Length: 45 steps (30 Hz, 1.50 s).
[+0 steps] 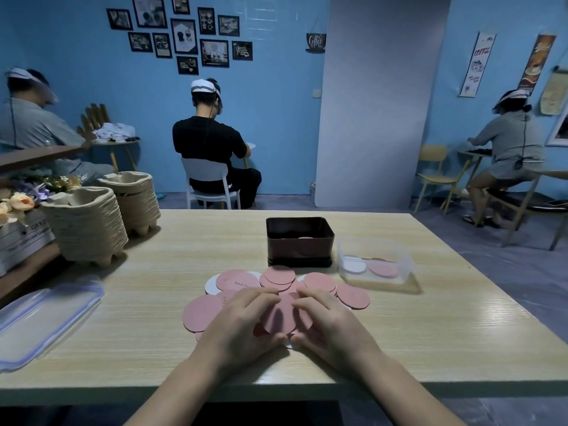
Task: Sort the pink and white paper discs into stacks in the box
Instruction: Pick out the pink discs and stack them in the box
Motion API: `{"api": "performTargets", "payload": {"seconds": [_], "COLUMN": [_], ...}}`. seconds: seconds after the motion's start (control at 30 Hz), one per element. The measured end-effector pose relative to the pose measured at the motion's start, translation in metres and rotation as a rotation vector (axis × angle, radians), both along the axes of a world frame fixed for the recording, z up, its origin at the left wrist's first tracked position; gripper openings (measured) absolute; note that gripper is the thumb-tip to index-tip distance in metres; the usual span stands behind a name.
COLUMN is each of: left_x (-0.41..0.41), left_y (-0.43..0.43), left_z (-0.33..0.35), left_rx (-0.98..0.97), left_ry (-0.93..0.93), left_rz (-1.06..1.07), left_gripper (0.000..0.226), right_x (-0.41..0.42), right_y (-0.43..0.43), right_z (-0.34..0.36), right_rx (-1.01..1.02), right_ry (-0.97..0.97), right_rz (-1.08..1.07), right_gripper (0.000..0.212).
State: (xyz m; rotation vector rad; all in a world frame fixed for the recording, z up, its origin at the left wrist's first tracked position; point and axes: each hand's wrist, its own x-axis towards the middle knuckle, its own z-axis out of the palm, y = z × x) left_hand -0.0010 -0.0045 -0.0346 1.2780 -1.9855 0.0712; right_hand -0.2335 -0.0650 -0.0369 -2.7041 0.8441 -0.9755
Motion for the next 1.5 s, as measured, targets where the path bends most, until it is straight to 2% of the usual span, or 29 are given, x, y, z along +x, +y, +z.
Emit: {"api": "performTargets", "payload": {"seconds": [0.27,0.43,0.63,0.77,1.0,1.13,1.33,1.5], "left_x": [0.001,0.003,0.003,0.001,0.001,0.002,0.012,0.033], "left_y": [0.004,0.006,0.004,0.003,0.002,0.003,0.015,0.033], "left_z": [0.001,0.001,-0.004,-0.004,-0.005,-0.002,0.005,0.007], "left_rx": [0.030,0.005,-0.005,-0.033,-0.001,0.055,0.057,0.091], "left_ry": [0.033,0.074,0.050,0.022,0.008,0.042,0.077,0.027], "left_rz": [-0.021,0.007,-0.024,-0.044,-0.046,-0.024,0.067,0.039], "left_gripper": [0.064,0.047,0.045,0.024,0.031,0.036,0.021,0.014], "right_x": [-0.001,-0.005,-0.003,0.000,0.001,-0.001,-0.003,-0.002], "right_y": [-0.001,-0.003,-0.004,-0.003,0.004,0.004,0.003,0.005], "right_z": [-0.001,0.000,-0.002,-0.002,0.005,0.007,0.005,0.004], "right_rx": [-0.027,-0.005,-0.007,-0.039,0.003,0.043,0.091,0.076], "right_ry": [-0.029,-0.095,-0.090,-0.072,-0.077,-0.073,-0.032,-0.004], "right_rz": [0.013,-0.013,-0.005,0.020,0.021,0.006,-0.014,-0.005], "right_gripper": [0.031,0.035,0.035,0.040,0.037,0.047,0.051,0.050]}}
